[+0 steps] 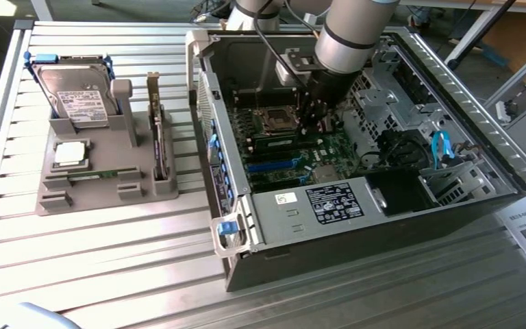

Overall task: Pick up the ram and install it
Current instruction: 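Insert the ram into the slot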

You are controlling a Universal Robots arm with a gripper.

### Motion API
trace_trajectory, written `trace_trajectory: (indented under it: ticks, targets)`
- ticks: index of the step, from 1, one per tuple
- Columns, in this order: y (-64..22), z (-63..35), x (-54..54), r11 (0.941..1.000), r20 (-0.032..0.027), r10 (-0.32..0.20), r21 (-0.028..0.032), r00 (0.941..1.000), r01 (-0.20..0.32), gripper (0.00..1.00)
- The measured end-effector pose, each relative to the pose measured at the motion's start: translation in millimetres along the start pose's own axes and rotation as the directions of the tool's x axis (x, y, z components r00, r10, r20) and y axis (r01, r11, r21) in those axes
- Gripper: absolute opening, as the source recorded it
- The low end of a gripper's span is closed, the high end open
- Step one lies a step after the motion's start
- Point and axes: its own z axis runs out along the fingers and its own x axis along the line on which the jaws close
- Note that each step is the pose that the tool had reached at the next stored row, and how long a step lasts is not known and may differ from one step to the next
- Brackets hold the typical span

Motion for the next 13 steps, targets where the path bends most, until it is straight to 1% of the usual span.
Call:
trace_trajectory:
  ticks: [2, 4, 6, 13]
  targets:
    - [0.0, -1.8, -0.1, 1.0000, 0.0005, 0.000, -0.0002, 1.0000, 0.000, 0.12]
    - [0.1, -7.1, -0.1, 1.0000, -0.0012, 0.000, -0.0023, 1.0000, 0.000, 0.12]
    - [0.1, -9.1, -0.1, 1.0000, -0.0017, 0.000, -0.0030, 1.0000, 0.000, 0.12]
    - [1.4, -9.3, -0.1, 1.0000, -0.0016, 0.002, -0.0030, 1.0000, -0.002, 0.12]
